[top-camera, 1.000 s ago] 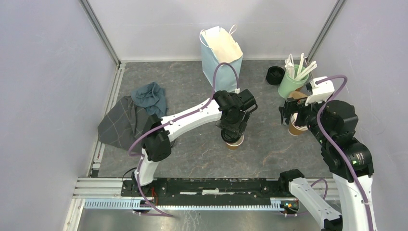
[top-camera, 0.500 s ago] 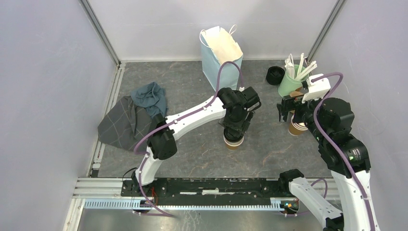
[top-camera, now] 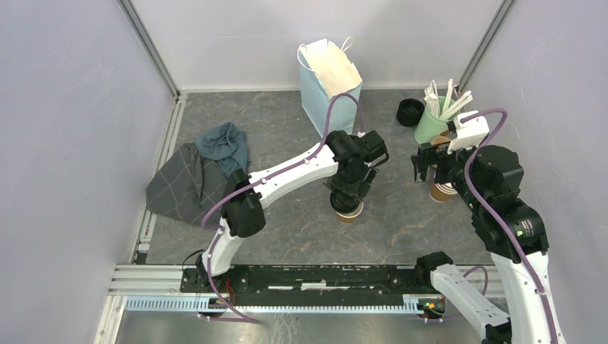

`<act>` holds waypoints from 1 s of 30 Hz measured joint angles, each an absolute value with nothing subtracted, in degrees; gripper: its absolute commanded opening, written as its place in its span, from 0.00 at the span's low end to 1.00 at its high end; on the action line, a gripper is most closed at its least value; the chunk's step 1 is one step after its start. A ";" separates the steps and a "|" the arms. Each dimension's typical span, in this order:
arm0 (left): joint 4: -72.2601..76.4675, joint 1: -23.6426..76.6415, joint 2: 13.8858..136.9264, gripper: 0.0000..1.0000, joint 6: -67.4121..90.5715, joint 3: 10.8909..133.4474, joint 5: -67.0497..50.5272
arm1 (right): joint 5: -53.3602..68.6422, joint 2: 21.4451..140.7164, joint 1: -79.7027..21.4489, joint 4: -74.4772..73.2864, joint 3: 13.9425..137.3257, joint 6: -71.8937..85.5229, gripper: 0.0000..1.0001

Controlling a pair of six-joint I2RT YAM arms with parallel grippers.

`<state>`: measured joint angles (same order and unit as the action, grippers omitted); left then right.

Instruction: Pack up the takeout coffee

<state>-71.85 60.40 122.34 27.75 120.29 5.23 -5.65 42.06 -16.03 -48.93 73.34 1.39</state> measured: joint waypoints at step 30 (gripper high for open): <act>-72.64 60.51 125.34 0.71 27.46 123.09 2.83 | -5.67 41.93 -16.03 -48.51 72.93 1.37 0.98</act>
